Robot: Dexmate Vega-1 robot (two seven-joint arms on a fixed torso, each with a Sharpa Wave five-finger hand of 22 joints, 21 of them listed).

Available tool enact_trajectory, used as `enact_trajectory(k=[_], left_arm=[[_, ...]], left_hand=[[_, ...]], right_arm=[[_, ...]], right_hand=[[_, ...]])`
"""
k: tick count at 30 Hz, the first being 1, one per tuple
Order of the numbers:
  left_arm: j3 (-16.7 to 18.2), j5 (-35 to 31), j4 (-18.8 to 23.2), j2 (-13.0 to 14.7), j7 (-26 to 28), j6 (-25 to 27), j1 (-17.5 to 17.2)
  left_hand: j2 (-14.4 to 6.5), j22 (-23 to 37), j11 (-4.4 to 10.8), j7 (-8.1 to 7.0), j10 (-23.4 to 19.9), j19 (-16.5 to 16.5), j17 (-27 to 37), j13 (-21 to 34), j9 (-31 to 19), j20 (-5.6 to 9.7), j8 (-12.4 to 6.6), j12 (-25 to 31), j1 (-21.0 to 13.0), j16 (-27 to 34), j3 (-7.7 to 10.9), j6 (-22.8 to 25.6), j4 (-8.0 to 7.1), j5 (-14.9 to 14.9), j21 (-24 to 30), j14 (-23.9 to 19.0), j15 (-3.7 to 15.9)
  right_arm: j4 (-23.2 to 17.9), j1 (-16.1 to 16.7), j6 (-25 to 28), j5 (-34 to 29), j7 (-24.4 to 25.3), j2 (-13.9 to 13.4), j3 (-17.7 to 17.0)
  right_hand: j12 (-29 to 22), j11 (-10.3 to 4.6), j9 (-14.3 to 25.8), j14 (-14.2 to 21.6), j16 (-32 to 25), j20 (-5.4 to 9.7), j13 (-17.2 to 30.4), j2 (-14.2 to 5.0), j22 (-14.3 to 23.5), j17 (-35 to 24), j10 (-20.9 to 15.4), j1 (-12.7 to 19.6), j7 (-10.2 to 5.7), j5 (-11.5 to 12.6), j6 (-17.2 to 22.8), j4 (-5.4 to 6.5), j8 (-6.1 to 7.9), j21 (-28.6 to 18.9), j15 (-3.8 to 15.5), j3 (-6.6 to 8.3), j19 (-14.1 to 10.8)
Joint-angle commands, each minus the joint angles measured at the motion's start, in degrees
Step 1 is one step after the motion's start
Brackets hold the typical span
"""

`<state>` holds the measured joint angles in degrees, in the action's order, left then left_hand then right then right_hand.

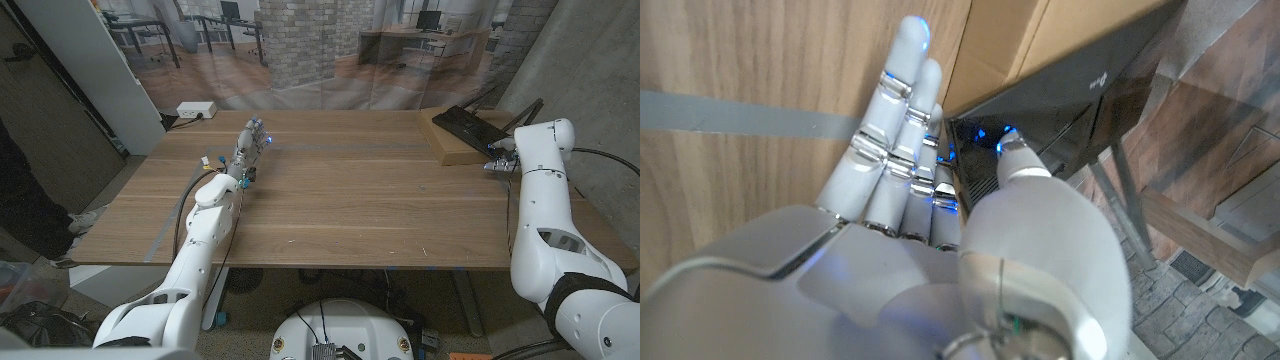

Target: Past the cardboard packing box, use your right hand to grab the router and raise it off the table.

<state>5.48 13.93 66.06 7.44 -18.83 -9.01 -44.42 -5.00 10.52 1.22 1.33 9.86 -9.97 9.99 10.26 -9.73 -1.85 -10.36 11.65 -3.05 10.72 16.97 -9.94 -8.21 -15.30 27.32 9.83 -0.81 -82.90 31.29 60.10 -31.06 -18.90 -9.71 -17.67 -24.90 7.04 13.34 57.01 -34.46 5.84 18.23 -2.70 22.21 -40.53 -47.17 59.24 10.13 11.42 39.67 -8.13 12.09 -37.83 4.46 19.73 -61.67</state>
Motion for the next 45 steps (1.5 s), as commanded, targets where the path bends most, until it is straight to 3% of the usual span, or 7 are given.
enact_trajectory(k=[1,5,10,26,45], left_arm=[[0.31,-0.59,-0.97,-0.46,-0.30,-0.06,0.76],[0.42,-0.68,-1.03,-0.59,-0.40,-0.20,0.82],[0.53,-0.72,-0.62,-0.71,-0.40,-0.09,0.56],[0.63,-0.42,1.87,-0.58,-0.14,0.33,-1.00],[0.05,-0.38,1.38,-0.36,-0.13,0.18,-0.36]], left_hand=[[-1.32,0.33,-0.57,0.12,1.10,-4.87,0.12,0.25,-0.09,-0.28,0.00,-0.11,-0.37,-0.15,-0.12,-1.25,0.06,-0.25,-0.07,6.76,-0.32],[-1.32,0.33,-0.54,0.15,1.13,-4.88,0.12,0.25,-0.09,-0.31,0.00,-0.12,-0.38,-0.15,-0.14,-1.26,0.06,-0.25,-0.12,6.77,-0.30],[-1.33,0.34,-0.47,0.11,1.14,-4.87,0.12,0.25,-0.09,-0.31,0.00,-0.13,-0.39,-0.14,-0.15,-1.26,0.06,-0.26,-0.18,6.75,-0.28],[-1.35,0.35,-0.43,0.07,1.09,-4.81,0.13,0.25,-0.09,-0.24,0.00,-0.11,-0.40,-0.15,-0.19,-1.26,0.05,-0.26,-0.35,6.78,-0.19],[-1.38,0.36,-0.49,0.14,1.15,-4.77,0.13,0.25,-0.09,-0.27,0.01,-0.13,-0.42,-0.16,-0.25,-1.29,0.04,-0.26,-0.56,6.81,-0.25]], right_arm=[[-1.19,1.24,-4.68,4.83,5.16,2.37,-3.53],[-1.96,1.73,-5.66,5.41,7.09,3.19,-4.05],[-3.17,2.33,-6.23,6.12,8.69,4.05,-4.72],[-7.01,4.38,-9.25,10.96,10.60,7.00,-8.86],[-7.13,4.66,-12.11,16.85,11.40,8.21,-12.28]], right_hand=[[-3.65,-2.42,1.78,2.44,-2.85,5.19,2.80,-7.37,2.96,-5.97,-3.59,15.80,-1.51,-0.87,4.57,-1.96,1.60,-4.64,7.06,4.03,4.73],[-5.89,-2.96,3.56,3.17,-4.30,5.81,4.96,-7.52,4.27,-9.74,-5.19,19.44,-3.32,-1.19,9.34,-1.28,3.54,-7.85,7.70,4.03,5.73],[-6.63,-2.96,4.29,3.69,-5.01,6.01,5.73,-7.36,4.92,-11.23,-5.89,20.45,-3.14,-1.18,10.59,-1.14,4.11,-9.25,7.77,3.76,5.95],[-7.29,-2.75,5.52,3.76,-4.81,6.09,6.90,-7.34,5.63,-12.08,-5.93,21.39,-2.86,-1.08,11.08,-0.57,4.38,-11.30,7.90,3.10,6.76],[-7.55,-2.58,6.65,3.88,-4.37,6.00,7.21,-7.31,6.18,-12.55,-6.23,22.10,-2.66,-0.97,11.40,-0.24,4.54,-13.26,7.77,2.53,7.50]])
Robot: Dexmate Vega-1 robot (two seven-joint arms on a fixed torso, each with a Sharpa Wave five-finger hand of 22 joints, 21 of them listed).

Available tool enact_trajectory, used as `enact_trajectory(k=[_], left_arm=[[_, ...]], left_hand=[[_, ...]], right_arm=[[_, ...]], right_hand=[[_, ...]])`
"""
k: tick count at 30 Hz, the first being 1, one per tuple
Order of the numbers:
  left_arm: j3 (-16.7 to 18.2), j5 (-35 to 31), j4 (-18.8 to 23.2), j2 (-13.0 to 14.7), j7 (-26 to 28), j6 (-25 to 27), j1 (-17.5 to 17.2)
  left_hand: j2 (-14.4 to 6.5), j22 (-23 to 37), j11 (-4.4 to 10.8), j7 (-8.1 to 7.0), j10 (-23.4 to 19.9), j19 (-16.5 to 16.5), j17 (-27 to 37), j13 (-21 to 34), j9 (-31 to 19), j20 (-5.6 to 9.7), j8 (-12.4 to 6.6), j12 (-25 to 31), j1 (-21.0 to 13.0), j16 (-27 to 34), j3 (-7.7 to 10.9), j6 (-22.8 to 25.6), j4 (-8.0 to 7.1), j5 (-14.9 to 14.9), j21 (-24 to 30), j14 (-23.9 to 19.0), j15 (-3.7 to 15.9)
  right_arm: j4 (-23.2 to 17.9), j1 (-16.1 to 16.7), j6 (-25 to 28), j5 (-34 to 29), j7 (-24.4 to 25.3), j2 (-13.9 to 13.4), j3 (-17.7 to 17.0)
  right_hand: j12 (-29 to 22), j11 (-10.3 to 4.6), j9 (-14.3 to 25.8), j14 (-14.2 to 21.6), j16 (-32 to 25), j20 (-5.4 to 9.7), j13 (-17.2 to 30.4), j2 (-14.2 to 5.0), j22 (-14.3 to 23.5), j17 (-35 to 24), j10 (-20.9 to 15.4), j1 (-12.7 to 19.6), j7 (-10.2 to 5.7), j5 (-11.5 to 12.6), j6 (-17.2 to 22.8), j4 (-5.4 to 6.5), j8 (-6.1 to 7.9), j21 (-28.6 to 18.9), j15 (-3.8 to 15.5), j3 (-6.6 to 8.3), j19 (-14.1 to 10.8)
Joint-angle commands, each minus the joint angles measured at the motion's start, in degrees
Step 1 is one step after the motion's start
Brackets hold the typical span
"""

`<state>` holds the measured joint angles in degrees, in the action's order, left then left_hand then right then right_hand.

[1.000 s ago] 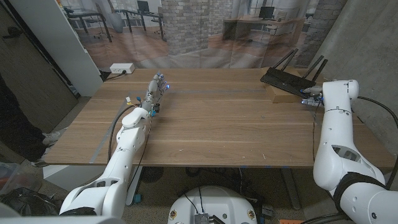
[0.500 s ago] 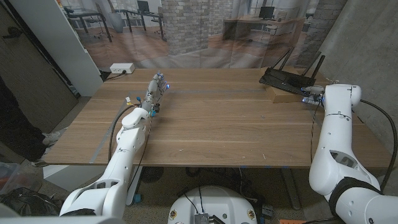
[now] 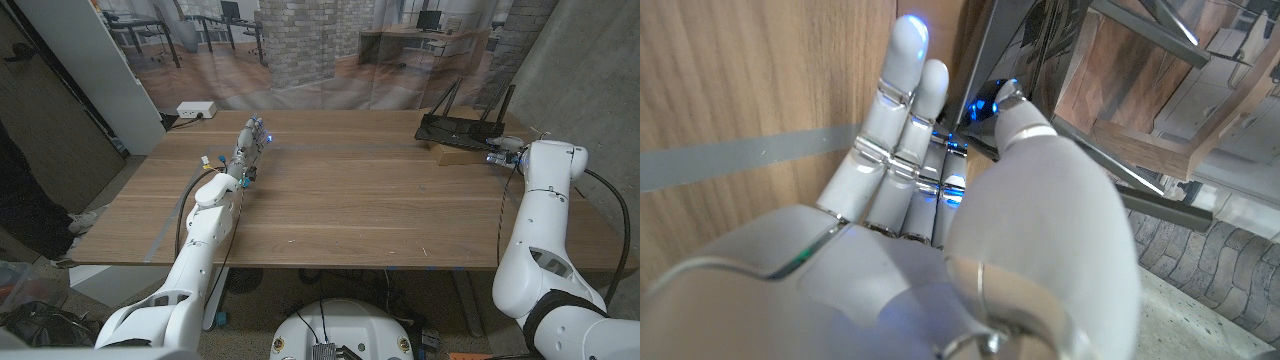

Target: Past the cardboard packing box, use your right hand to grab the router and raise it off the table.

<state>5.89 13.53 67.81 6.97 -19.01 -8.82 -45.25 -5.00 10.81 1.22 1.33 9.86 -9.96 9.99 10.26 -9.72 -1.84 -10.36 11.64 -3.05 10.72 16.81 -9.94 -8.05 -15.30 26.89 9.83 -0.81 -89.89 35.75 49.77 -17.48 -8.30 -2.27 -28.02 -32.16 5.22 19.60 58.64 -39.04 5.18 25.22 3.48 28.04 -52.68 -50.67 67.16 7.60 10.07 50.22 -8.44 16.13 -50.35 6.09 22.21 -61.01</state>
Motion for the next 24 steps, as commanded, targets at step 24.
enact_trajectory(k=[24], left_arm=[[-0.27,-0.28,-1.85,-0.16,0.04,-0.44,1.47]], left_hand=[[-1.38,0.08,-0.63,0.23,1.29,-4.72,0.13,0.25,-0.09,-0.26,0.02,-0.17,-0.43,-0.18,-0.18,-1.34,-0.13,-0.26,-0.39,6.87,-0.31]], right_arm=[[1.27,-0.52,-6.08,10.14,3.64,2.75,-5.47]], right_hand=[[-0.47,-0.24,1.92,3.35,0.76,6.70,0.40,-13.29,0.89,-0.60,-3.33,15.43,0.28,0.36,1.47,0.06,0.65,-3.85,6.24,-0.59,7.15]])
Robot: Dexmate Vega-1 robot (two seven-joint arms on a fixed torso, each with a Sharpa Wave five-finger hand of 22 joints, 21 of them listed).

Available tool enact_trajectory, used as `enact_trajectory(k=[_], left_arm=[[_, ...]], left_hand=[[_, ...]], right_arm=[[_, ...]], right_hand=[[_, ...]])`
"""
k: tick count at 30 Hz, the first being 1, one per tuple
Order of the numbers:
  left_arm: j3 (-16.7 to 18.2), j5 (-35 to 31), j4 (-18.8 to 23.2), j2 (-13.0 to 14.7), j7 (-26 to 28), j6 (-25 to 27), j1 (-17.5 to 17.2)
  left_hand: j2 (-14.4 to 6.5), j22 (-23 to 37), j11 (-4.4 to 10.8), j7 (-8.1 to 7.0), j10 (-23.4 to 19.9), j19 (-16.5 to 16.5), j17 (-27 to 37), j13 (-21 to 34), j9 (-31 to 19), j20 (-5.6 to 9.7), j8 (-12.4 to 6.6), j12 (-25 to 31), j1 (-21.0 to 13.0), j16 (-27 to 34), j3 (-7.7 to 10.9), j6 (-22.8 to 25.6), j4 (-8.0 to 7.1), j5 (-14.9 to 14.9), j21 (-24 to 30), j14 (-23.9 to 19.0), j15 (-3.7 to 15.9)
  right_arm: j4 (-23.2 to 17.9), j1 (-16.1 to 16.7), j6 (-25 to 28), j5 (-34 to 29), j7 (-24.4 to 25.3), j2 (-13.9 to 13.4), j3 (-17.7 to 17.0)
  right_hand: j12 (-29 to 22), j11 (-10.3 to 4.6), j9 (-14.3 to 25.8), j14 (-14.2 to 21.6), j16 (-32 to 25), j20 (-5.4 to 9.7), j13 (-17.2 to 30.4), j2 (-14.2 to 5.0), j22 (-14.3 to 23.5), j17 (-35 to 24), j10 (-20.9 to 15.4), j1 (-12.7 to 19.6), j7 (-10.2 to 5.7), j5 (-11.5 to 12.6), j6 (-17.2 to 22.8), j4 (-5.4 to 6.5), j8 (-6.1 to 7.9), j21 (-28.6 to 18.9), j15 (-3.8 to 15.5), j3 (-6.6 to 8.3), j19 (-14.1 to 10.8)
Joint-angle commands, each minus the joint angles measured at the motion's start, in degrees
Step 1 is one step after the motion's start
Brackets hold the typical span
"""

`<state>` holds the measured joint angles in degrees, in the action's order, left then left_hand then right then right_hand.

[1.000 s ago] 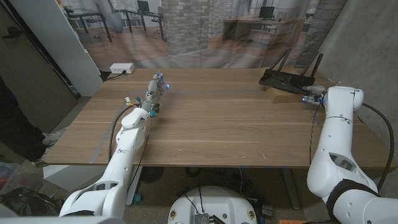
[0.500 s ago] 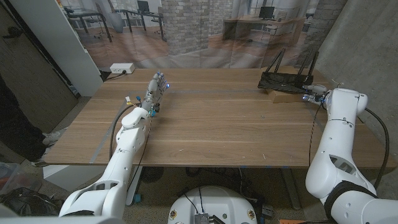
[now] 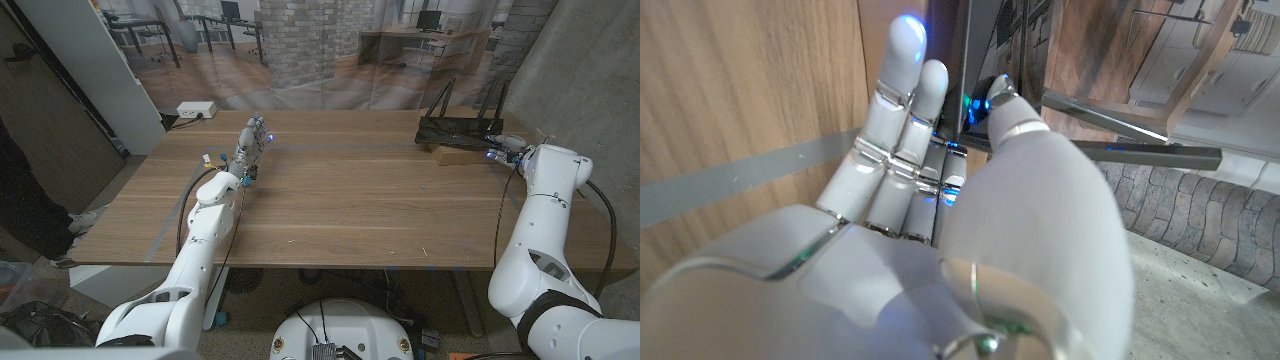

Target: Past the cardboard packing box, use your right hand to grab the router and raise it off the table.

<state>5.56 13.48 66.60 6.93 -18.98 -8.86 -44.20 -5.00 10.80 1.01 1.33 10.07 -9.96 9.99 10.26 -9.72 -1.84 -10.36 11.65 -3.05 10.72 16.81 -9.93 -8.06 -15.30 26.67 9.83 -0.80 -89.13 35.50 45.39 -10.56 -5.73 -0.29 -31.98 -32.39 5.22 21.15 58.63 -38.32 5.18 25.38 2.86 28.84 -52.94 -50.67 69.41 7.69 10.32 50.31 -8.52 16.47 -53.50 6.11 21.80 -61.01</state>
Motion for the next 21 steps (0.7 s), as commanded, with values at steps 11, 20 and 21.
enact_trajectory(k=[11,20,21], left_arm=[[0.21,-0.18,-0.52,-0.16,-0.16,-0.34,0.36],[0.28,-0.10,0.14,-0.11,-0.11,-0.21,-0.09],[0.27,-0.14,0.16,-0.09,-0.09,-0.25,-0.12]], left_hand=[[-1.38,0.10,-0.40,0.25,1.06,-4.72,0.13,0.25,-0.09,-0.28,0.03,-0.15,-0.43,-0.19,-0.22,-1.39,-0.13,-0.26,-0.32,6.93,-0.29],[-1.39,0.11,-0.52,0.22,1.10,-4.74,0.13,0.25,-0.09,-0.29,0.04,-0.16,-0.43,-0.19,-0.25,-1.43,-0.14,-0.26,-0.41,6.94,-0.26],[-1.39,0.11,-0.55,0.23,1.11,-4.72,0.13,0.25,-0.09,-0.28,0.04,-0.17,-0.43,-0.18,-0.25,-1.43,-0.14,-0.26,-0.41,6.93,-0.22]], right_arm=[[-0.04,0.07,-3.67,6.46,1.64,1.67,-2.88],[-0.50,0.26,-5.35,9.53,2.54,2.95,-4.37],[-0.54,0.28,-5.42,9.73,2.74,3.04,-4.43]], right_hand=[[-0.24,-0.20,0.64,3.60,0.29,6.73,0.32,-12.62,0.23,-0.41,-3.39,13.53,0.38,0.07,1.64,0.21,0.16,-1.86,6.16,-0.45,7.42],[-0.21,-0.11,0.85,3.77,0.57,6.69,0.37,-12.61,0.28,-0.31,-3.43,13.79,0.44,0.06,1.75,0.27,0.01,-2.72,6.13,-0.64,7.69],[-0.20,-0.08,0.84,3.79,0.52,6.68,0.36,-12.61,0.29,-0.41,-3.46,13.81,0.44,0.05,1.74,0.27,-0.03,-2.81,6.07,-0.66,7.72]])
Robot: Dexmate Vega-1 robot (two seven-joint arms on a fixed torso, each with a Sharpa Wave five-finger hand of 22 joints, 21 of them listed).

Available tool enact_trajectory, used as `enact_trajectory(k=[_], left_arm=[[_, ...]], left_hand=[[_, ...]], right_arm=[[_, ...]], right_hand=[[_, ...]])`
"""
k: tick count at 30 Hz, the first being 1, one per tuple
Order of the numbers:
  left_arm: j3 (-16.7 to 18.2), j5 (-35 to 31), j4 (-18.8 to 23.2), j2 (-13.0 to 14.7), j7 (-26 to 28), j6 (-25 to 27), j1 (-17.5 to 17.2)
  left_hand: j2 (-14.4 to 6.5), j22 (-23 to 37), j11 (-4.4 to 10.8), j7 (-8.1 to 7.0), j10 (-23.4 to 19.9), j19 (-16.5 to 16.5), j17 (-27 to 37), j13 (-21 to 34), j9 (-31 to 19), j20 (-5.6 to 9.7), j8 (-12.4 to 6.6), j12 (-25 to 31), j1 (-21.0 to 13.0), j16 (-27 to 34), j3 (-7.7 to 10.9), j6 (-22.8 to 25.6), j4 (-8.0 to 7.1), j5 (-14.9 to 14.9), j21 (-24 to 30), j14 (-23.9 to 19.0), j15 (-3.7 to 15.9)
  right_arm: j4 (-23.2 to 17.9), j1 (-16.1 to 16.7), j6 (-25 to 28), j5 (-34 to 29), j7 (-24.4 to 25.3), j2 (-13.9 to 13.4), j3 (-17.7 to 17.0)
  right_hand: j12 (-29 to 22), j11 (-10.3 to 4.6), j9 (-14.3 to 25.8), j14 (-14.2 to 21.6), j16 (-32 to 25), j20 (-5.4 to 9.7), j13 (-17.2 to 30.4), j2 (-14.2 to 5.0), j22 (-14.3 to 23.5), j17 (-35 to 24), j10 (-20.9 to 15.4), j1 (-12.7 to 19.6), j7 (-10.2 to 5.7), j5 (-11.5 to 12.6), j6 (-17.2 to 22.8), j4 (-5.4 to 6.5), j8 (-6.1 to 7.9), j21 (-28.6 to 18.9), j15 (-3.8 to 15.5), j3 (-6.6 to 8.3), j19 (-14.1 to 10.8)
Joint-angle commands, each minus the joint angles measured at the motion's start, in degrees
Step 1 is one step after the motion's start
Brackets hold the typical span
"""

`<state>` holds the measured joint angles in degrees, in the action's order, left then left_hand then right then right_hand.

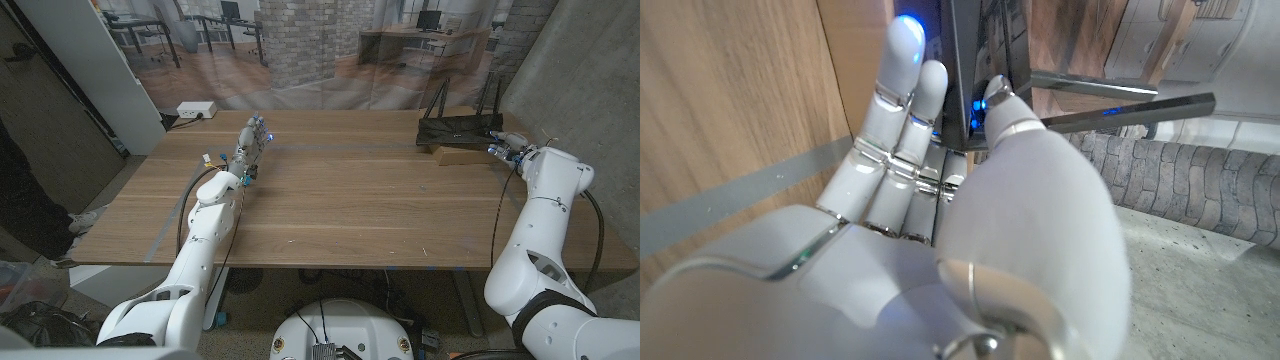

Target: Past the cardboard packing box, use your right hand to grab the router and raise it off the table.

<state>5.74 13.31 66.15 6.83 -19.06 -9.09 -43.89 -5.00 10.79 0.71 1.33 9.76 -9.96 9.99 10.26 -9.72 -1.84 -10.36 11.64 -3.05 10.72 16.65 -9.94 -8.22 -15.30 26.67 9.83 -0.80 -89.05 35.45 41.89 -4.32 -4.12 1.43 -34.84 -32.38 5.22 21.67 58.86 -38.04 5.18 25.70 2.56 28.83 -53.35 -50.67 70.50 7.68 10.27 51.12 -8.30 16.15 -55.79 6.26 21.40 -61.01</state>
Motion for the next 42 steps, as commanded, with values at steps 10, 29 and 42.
enact_trajectory(k=[10,29,42], left_arm=[[-0.03,0.15,1.36,0.05,0.10,0.17,-0.86],[-0.37,0.57,3.22,0.23,0.46,0.72,-1.97],[-0.46,1.07,4.55,0.45,0.88,0.82,-3.02]], left_hand=[[-1.40,0.13,-0.11,0.29,1.47,-4.69,0.13,0.25,-0.09,-0.29,0.03,-0.18,-0.42,-0.18,-0.13,-1.44,0.01,-0.27,-0.52,6.95,-0.27],[-1.40,0.14,-0.16,0.29,1.54,-4.65,0.13,0.25,-0.09,-0.30,0.05,-0.19,-0.41,-0.21,-0.19,-1.52,0.00,-0.27,-0.71,7.06,-0.31],[-1.38,0.15,-0.19,0.33,1.58,-4.66,0.13,0.25,-0.09,-0.29,0.05,-0.19,-0.40,-0.22,-0.25,-1.55,-0.01,-0.27,-0.85,7.13,-0.27]], right_arm=[[-0.86,0.63,-3.34,6.07,1.84,1.88,-2.39],[-2.30,1.85,-6.61,10.01,1.80,2.06,-2.53],[-3.65,2.35,-8.27,11.13,1.84,2.01,-1.77]], right_hand=[[-0.19,0.00,0.53,3.79,0.43,6.67,0.04,-12.26,0.31,-0.04,-3.65,13.02,0.51,0.09,1.07,0.07,0.10,-1.53,5.96,-0.46,7.91],[-0.12,0.08,0.55,4.18,0.79,6.70,0.05,-12.15,0.21,-0.06,-3.99,13.53,0.58,0.10,1.88,0.08,-0.23,-3.29,5.83,-0.80,8.39],[-0.05,0.18,0.65,4.52,1.04,6.63,0.15,-12.04,0.07,0.05,-4.14,13.81,0.54,0.15,2.39,0.10,-0.42,-4.52,5.71,-1.06,8.70]])
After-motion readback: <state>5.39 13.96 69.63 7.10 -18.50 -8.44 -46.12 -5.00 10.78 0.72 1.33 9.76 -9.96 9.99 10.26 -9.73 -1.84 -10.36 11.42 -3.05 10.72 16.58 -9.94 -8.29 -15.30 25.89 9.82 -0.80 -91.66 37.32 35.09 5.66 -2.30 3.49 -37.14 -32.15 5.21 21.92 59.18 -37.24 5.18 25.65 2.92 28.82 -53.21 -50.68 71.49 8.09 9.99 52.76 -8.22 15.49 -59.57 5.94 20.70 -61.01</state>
